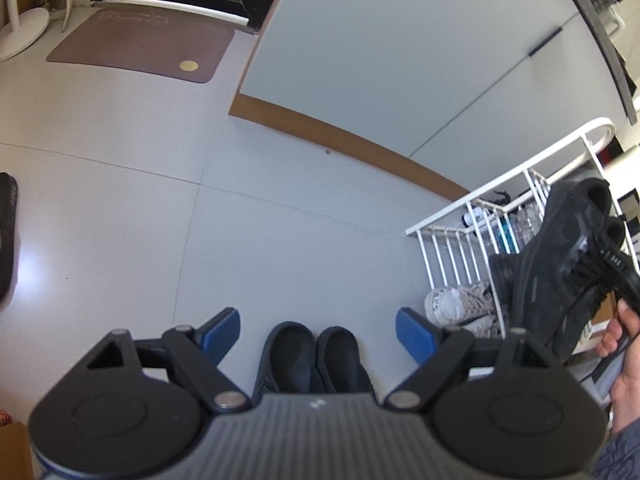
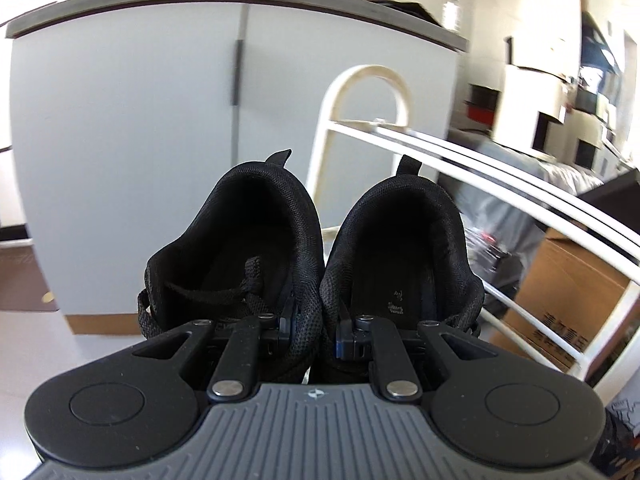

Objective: Organize scattered shoes
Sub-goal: 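Carry the black sneakers with the right gripper to the white rack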

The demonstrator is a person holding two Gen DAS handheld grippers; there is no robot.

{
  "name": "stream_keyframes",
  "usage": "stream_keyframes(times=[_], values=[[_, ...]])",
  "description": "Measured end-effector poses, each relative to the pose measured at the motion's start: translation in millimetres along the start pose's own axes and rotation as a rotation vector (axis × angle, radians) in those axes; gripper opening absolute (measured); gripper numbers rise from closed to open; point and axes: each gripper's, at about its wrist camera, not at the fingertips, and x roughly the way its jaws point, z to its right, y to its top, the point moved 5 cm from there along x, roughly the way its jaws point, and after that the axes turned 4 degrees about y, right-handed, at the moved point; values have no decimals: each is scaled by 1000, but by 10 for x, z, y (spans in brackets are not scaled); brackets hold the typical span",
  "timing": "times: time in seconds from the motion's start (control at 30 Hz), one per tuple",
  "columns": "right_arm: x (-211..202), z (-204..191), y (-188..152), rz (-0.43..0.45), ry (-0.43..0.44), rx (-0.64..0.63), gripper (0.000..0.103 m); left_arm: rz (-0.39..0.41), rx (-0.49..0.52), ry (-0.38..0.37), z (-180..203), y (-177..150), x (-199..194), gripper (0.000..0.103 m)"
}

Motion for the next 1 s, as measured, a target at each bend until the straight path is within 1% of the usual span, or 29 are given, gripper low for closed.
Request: stream_keyframes(times=[0.2,0.47,0.6,0.8,0.9,1.0], values=[[139,342,24,-11,-55,78,18,-22,27,9,142,-35,114,87],[217,567,33,-14,-96,136,18,-41,49,6,286,-41,220,87],[233,652,73,-6,-112,156,18,-51,49,15,272,-42,249,87],[413,808,146,-22,-134,201,17,-48,47,6,246,-31,199,87],[528,845,157,-34,-160,201,18,-49,55,3,230,-35,175,87],[661,937,183,-43,-217,210,18,-55,50,-4,187,-29,153,87]])
